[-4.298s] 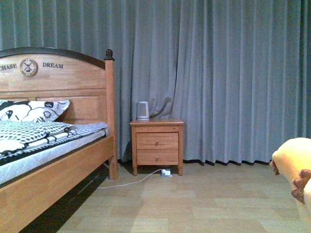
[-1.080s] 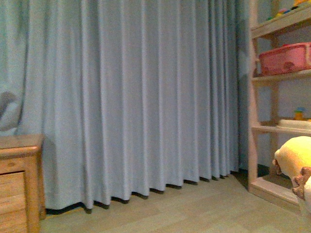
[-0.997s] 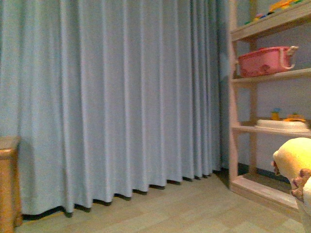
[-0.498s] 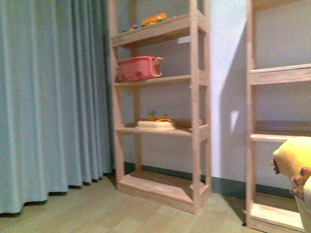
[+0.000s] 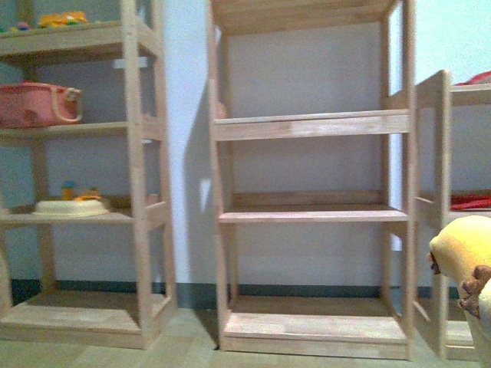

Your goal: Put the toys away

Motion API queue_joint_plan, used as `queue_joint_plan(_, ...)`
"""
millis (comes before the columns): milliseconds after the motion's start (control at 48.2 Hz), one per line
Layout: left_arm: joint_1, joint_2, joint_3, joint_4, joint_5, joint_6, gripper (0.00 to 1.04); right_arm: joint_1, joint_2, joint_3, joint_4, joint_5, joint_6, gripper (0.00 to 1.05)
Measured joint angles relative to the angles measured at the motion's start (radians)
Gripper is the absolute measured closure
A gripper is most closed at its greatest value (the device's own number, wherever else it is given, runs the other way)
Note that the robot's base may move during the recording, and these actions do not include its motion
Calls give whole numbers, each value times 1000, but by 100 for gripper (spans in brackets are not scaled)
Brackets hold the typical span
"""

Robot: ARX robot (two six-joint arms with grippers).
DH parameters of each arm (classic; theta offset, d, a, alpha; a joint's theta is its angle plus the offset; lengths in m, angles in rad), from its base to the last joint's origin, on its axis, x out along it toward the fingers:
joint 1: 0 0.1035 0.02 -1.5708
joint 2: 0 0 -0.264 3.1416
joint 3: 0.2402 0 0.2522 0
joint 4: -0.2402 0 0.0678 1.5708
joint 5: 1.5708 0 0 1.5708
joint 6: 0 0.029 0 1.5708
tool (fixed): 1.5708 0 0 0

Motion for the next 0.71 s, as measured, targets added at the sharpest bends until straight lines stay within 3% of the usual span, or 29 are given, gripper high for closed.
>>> queue_joint_plan(706,-1,0,0,0,0,0,6,-1,0,0,0,-1,0,96)
